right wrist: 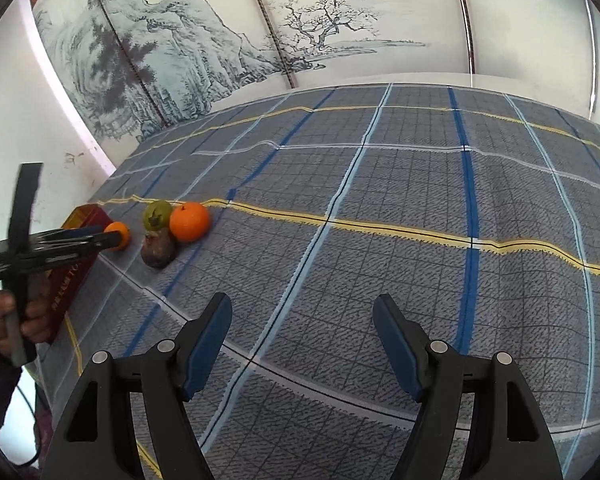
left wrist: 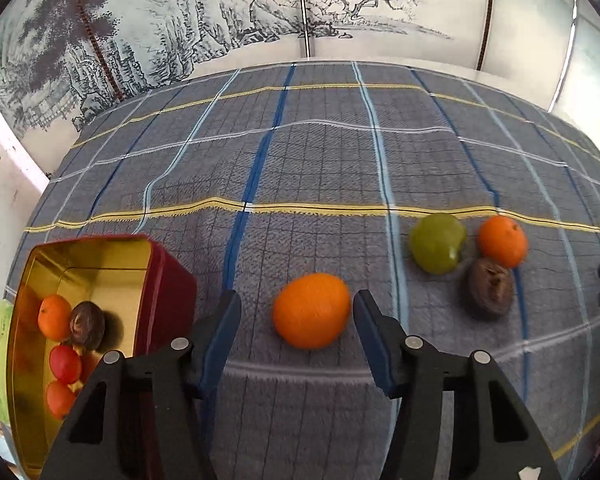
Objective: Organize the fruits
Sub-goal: 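Reach the left gripper to the orange mandarin and close on it, then carry the mandarin toward the tin with the left gripper while the right gripper grasps another dark brown fruit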
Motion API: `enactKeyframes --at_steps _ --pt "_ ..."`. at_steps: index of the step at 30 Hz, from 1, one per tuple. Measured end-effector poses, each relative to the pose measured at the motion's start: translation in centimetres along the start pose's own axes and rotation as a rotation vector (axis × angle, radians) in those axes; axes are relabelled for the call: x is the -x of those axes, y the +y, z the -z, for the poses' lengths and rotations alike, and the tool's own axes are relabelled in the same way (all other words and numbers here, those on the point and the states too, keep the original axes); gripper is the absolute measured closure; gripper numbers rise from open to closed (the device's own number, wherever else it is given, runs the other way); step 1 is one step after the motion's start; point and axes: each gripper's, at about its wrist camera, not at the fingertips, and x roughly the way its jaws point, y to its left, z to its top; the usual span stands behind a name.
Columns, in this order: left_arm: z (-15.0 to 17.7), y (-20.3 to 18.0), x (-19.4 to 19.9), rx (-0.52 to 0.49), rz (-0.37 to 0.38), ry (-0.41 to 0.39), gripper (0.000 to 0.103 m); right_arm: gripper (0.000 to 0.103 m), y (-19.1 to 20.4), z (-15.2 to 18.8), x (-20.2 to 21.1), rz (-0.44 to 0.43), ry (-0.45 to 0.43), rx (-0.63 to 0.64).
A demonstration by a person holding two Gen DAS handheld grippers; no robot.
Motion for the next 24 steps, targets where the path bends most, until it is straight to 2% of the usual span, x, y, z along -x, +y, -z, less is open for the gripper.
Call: enactKeyframes --at_steps 2,3,4,8,10,12,15,18,19,24 --pt "-0.1 0.0 -0.8 0.005 0.012 0.013 0.055 0.029 -0.1 0.0 0.1 -0.011 0.000 -0.002" --pt "-0.2 0.0 -1.3 0.007 0.030 0.028 0.066 0.029 -0.1 0.0 0.1 -0.016 0.001 -0.003" --pt "-0.2 0.1 -1.3 0.022 0.060 0.011 0.069 0.029 -0.1 0.0 0.0 -0.020 0.003 -0.004" --pt "0.0 -0.5 -1.0 0.033 0.068 0.011 0.070 0.029 0.1 -0.1 -0.2 -0.019 0.014 -0.001" --pt "0.8 -1.0 0.3 0.060 0.108 -0.013 0.070 0.029 0.3 -0.1 -0.2 -0.024 0.012 0.008" --pt "1.5 -1.6 1.9 0.057 0.112 -0.051 0.070 0.029 1.3 -0.2 0.1 -0.055 0.001 0.044" --pt "2.6 -2.3 4.4 0.061 0.139 -0.087 0.070 0.035 4.8 -0.6 0.0 -0.174 0.027 0.138" --pt "3.4 -2.6 6.9 0.068 0.162 -0.118 0.070 0.048 8.1 -1.5 -1.4 -0.269 0.063 0.208" --pt "3.6 -2.6 7.5 0.071 0.165 -0.120 0.070 0.052 8.9 -1.6 -1.8 -0.277 0.070 0.219" --pt "4.1 -2.2 9.8 0.089 0.166 -0.148 0.070 0.053 11.4 -3.1 -5.0 -0.290 0.108 0.234"
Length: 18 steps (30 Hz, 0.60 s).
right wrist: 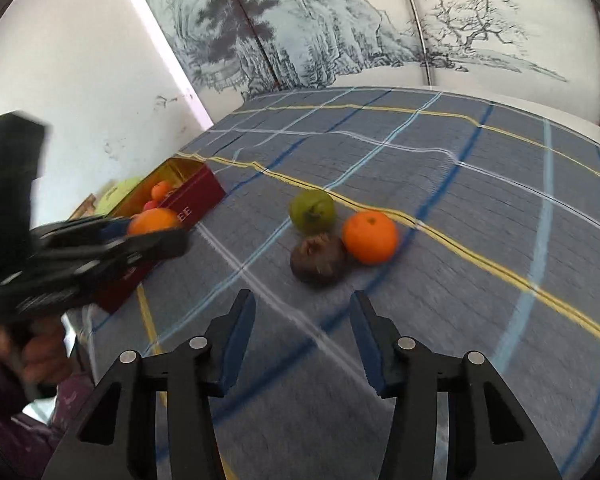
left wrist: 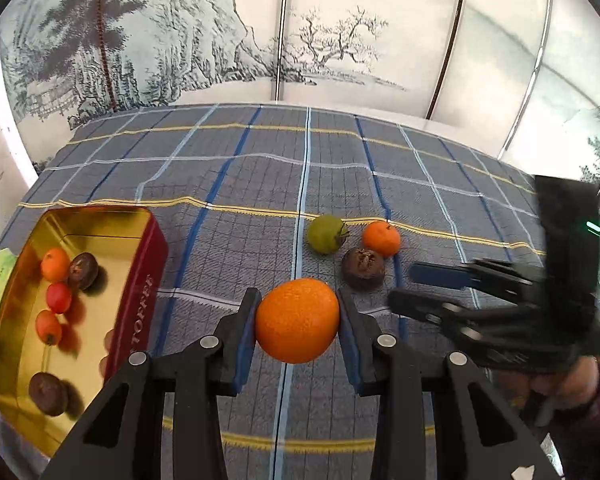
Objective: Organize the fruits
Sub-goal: 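Carry the mandarin toward the tin with the left gripper while the right gripper grasps another dark brown fruit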
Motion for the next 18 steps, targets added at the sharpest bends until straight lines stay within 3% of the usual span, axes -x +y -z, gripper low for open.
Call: enactKeyframes --at_steps 11,13,18 --pt "1.1 0.8 1.9 0.016 0.019 -0.005 0.070 0.053 0.2 -1.9 -4.5 0.095 0.041 0.006" --pt "1.4 1.0 2.0 0.020 0.015 -0.006 0.070 0.060 0.6 -2.2 -4.8 0.123 0.043 0.030" --pt "2.2 1.8 3.4 0.035 0.009 -0.020 0.070 0.061 1.5 -1.6 -4.0 0.119 0.048 0.058"
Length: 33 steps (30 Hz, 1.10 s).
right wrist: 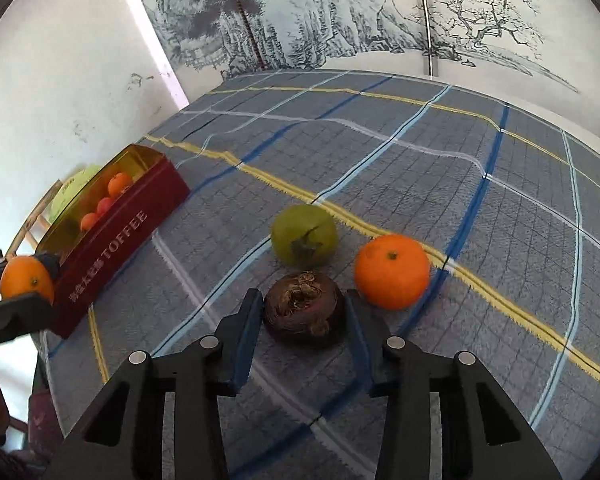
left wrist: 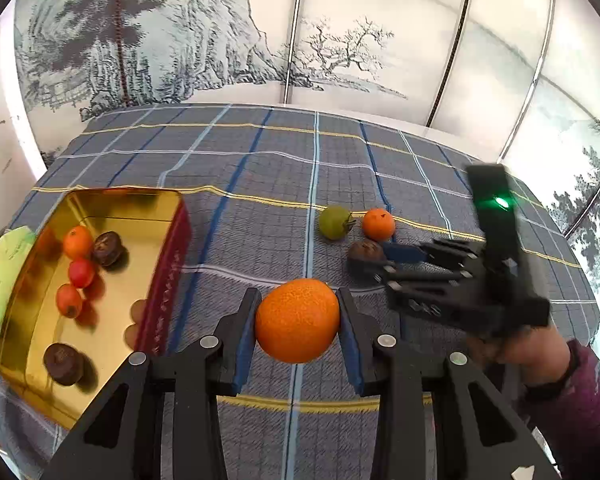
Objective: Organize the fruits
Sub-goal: 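Carry the mandarin toward the tin with the left gripper while the right gripper grasps another dark brown fruit, then lower the mandarin into the tin and open the left gripper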
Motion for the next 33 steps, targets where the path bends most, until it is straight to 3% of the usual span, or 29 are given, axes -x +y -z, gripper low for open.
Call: enactKeyframes --at_steps 5,12,18,25,33 --pt "1.2 1.4 1.9 0.032 -0.030 -0.024 0.070 0.061 2.4 2.6 2.7 0.043 -0.027 0.073" --pt "2.8 5.2 5.2 0.127 -0.082 -0.046 0.070 0.061 2.1 4.6 3.7 0.070 -0.032 0.043" --pt "3.9 8.6 7.4 0.172 -0.186 -0.068 0.070 0.061 2.5 4.8 3.9 0.083 -0.032 0.055" --pt "3.7 11.3 6.7 0.172 -0.259 -0.060 0.070 0.061 2.1 4.7 3.6 0.071 -0.016 0.031" --pt "2.2 12.2 3.6 0.142 -0.276 -0.044 0.069 0.061 1.9 4.7 3.6 0.066 -0.015 0.026"
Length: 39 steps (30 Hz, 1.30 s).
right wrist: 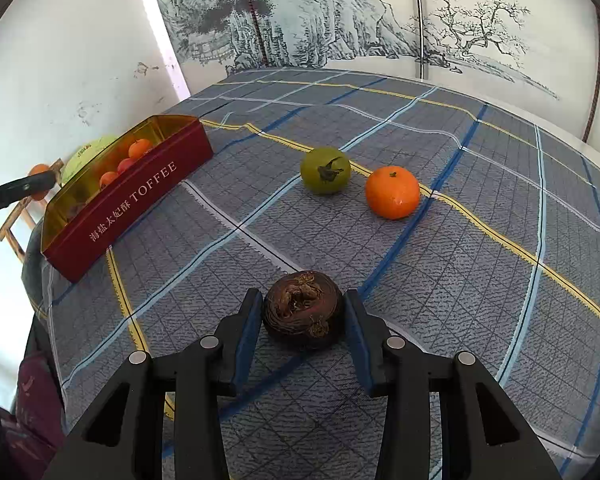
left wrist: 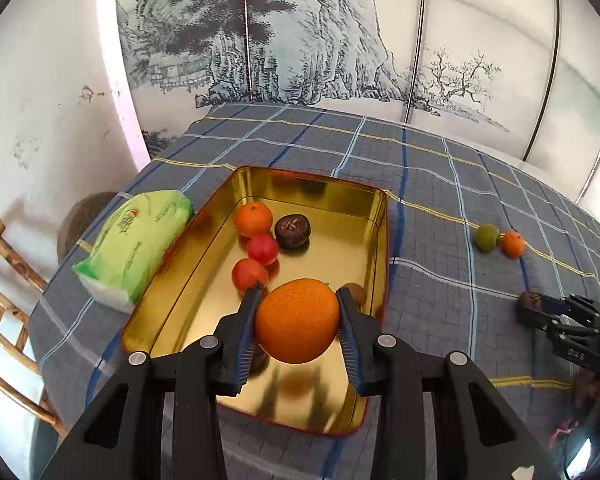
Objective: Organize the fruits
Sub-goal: 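Lower the mandarin into the tin and open the left gripper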
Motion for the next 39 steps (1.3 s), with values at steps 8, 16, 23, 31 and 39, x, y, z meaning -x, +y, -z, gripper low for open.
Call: enactKeyframes --at_steps 8,16,23,31,39 --pt "-2.2 -0.7 -3.0 -0.012 0.015 0.023 0.069 0.061 0.0 0.0 0.0 -0.004 0.001 -0.004" --pt "-5.7 -1.4 -6.8 -0.022 0.038 0.063 0.069 0.061 -0.1 0.0 -0.2 -0.010 0.007 -0.007" --pt "-7.0 -2.3 -9.7 -0.035 0.038 0.109 0.069 0.061 -0.2 -0.1 -0.2 -0.011 0.007 -0.008" --pt "-7.9 -2.1 -11.7 -0.009 0.049 0.151 0.069 0.061 -0.3 -0.1 -0.1 -0.012 0.008 -0.008" --pt "-7.8 -2.4 -9.7 -0.022 0.058 0.098 0.055 0.061 -0.3 -0.2 -0.1 -0.013 0.008 -0.008"
